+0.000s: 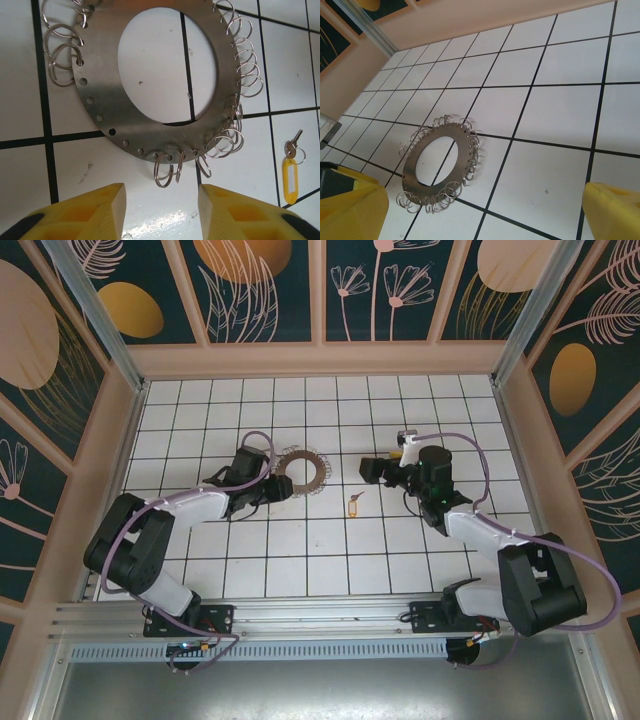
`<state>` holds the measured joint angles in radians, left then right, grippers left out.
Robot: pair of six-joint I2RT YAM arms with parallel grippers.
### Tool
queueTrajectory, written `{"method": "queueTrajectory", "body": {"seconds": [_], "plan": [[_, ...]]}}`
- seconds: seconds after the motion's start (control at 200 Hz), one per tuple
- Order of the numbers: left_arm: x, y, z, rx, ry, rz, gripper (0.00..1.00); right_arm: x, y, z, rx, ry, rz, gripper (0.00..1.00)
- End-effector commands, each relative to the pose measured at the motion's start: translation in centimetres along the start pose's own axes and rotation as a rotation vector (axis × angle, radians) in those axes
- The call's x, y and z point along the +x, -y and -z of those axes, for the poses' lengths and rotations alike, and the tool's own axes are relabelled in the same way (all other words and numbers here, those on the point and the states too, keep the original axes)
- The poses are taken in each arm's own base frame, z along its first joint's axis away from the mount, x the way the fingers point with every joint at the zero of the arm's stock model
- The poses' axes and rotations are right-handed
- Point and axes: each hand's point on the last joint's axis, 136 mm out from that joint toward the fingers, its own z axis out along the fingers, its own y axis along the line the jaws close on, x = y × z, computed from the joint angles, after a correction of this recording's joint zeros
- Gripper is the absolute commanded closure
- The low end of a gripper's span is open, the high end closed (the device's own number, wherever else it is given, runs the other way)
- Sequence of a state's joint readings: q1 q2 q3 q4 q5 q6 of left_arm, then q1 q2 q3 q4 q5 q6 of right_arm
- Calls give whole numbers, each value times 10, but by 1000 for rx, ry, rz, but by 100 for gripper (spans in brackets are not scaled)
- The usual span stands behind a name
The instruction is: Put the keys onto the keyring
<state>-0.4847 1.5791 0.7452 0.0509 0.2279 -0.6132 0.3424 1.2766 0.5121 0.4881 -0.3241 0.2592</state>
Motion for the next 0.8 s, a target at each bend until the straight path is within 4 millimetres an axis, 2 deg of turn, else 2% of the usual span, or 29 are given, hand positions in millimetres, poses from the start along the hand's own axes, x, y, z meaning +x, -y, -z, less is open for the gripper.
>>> {"method": "queueTrajectory", "body": {"seconds": [0.0, 0.3, 0.796], "plan": [[-9, 7, -4, 7, 16, -40, 63, -2, -5, -2, -33, 30, -29, 1], [-5, 7, -14, 17, -9, -47, 70, -5, -5, -1, -26, 41, -22, 1], [5, 8, -22, 21, -47, -52, 70, -2, -3, 3, -13, 45, -10, 1]]}}
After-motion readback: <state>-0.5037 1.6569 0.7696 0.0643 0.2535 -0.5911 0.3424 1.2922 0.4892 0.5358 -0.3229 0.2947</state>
